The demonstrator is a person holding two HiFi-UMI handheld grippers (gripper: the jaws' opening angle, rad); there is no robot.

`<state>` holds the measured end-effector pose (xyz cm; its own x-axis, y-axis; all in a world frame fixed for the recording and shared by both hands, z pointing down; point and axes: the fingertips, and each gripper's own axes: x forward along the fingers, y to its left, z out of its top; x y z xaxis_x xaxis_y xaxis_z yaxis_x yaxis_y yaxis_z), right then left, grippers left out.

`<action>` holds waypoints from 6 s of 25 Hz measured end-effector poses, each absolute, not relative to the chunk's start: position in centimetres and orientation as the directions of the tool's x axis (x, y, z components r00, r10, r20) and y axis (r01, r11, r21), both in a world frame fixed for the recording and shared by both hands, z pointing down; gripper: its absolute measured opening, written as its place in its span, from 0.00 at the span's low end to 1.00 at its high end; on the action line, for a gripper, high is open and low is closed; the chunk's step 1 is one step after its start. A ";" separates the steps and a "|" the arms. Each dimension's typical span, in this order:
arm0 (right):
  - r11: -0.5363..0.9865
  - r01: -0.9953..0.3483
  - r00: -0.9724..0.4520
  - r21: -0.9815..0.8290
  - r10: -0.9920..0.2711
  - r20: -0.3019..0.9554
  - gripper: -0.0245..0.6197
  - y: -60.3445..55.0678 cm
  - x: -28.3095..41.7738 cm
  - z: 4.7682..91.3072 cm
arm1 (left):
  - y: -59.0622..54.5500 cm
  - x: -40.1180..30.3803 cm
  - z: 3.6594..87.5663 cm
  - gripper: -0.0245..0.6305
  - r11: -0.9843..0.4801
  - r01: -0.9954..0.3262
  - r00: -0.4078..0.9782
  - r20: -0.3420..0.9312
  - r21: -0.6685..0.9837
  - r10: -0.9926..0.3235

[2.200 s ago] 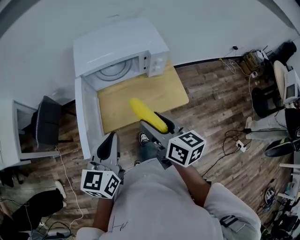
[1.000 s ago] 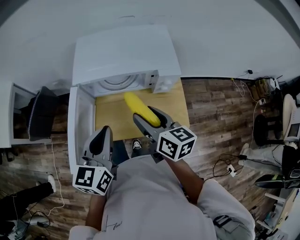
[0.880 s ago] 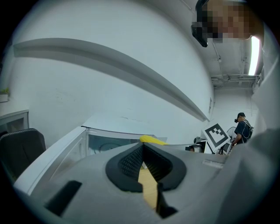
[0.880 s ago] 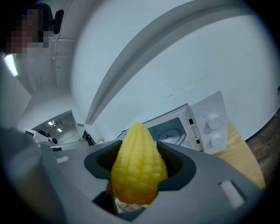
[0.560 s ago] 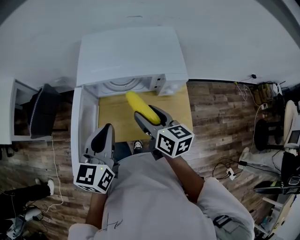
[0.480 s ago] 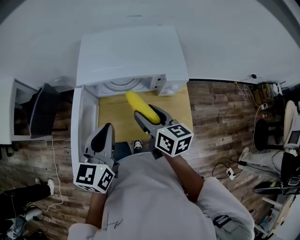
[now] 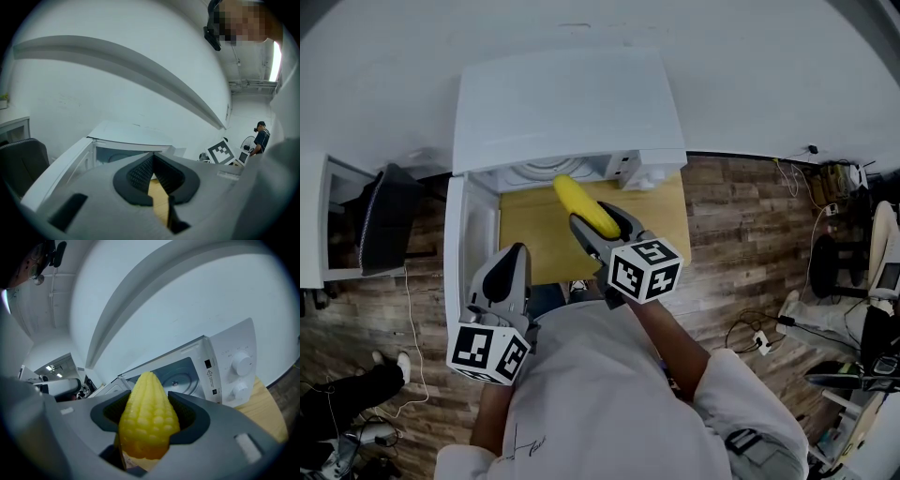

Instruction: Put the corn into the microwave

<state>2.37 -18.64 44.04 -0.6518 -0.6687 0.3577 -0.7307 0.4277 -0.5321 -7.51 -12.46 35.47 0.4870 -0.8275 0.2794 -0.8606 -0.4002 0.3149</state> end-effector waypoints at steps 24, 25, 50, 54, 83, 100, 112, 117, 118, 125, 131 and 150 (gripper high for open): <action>0.403 -0.763 -0.629 -0.505 -0.642 0.438 0.45 -22.4 0.3 49.2 | -13.5 -8.4 36.7 0.03 -0.392 -0.858 0.493 0.317 0.332 -0.810; 0.402 -0.763 -0.629 -0.506 -0.641 0.440 0.45 -22.4 0.2 49.4 | -13.5 -8.5 36.7 0.03 -0.391 -0.858 0.492 0.318 0.332 -0.810; 0.383 -0.815 -0.575 -0.434 -0.627 0.526 0.45 -27.9 -2.4 54.4 | -14.6 -10.6 38.0 0.03 -0.375 -0.859 0.491 0.353 0.349 -0.796; 0.384 -0.823 -0.565 -0.418 -0.627 0.536 0.45 -28.5 -2.5 55.0 | -14.7 -10.7 38.2 0.03 -0.372 -0.860 0.490 0.358 0.350 -0.795; 0.405 -0.877 -0.476 -0.258 -0.659 0.582 0.45 -32.9 -3.9 58.2 | -15.5 -11.8 38.7 0.03 -0.359 -0.858 0.490 0.378 0.367 -0.786; 0.423 -0.892 -0.433 -0.160 -0.699 0.569 0.45 -35.8 -4.6 58.5 | -16.0 -12.3 39.1 0.03 -0.358 -0.863 0.487 0.393 0.357 -0.780; 0.423 -0.900 -0.404 -0.109 -0.711 0.575 0.45 -36.9 -4.9 59.3 | -16.1 -12.5 39.3 0.03 -0.352 -0.859 0.490 0.398 0.371 -0.776; 0.436 -0.898 -0.390 -0.066 -0.716 0.580 0.45 -37.3 -5.0 59.4 | -16.2 -12.5 39.2 0.03 -0.349 -0.860 0.488 0.398 0.373 -0.777; 0.440 -0.897 -0.385 -0.051 -0.717 0.581 0.45 -37.3 -5.0 59.4 | -16.2 -12.5 39.2 0.03 -0.349 -0.860 0.488 0.398 0.373 -0.777; 0.448 -0.893 -0.331 0.040 -0.713 0.618 0.45 -37.5 -4.8 59.8 | -16.2 -12.4 39.1 0.03 -0.353 -0.858 0.491 0.393 0.373 -0.777; 0.456 -0.890 -0.355 0.002 -0.696 0.624 0.46 -37.0 -4.9 59.8 | -16.0 -12.4 38.9 0.03 -0.358 -0.856 0.494 0.387 0.372 -0.779; 0.446 -0.889 -0.426 -0.106 -0.718 0.550 0.43 -35.3 -3.9 57.3 | -15.5 -11.3 38.4 0.03 -0.371 -0.852 0.500 0.364 0.370 -0.786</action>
